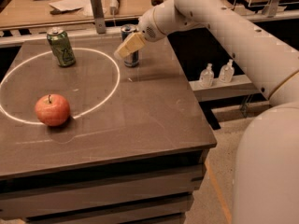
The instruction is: Move redbull can near apple
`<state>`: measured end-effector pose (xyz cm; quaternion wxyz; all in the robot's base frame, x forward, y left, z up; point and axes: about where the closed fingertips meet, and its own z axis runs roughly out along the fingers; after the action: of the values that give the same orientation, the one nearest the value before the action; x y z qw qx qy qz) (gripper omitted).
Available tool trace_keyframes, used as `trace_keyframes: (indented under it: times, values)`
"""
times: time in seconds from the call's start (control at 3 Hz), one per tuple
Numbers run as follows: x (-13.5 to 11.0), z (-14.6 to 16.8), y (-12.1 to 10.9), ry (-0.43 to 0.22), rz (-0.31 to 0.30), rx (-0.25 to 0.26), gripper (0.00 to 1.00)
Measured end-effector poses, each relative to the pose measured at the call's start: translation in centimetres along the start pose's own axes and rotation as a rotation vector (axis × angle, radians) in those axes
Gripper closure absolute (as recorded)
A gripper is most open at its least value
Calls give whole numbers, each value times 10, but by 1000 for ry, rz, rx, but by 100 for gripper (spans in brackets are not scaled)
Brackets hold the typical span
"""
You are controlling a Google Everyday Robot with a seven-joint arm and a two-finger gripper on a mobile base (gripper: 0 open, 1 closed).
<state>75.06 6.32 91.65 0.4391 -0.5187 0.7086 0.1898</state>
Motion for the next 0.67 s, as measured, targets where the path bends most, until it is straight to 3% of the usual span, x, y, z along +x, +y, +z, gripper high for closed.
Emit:
trace_keyframes:
  times: [0.67]
  values:
    - [-7, 6, -21, -98, 65, 24, 44]
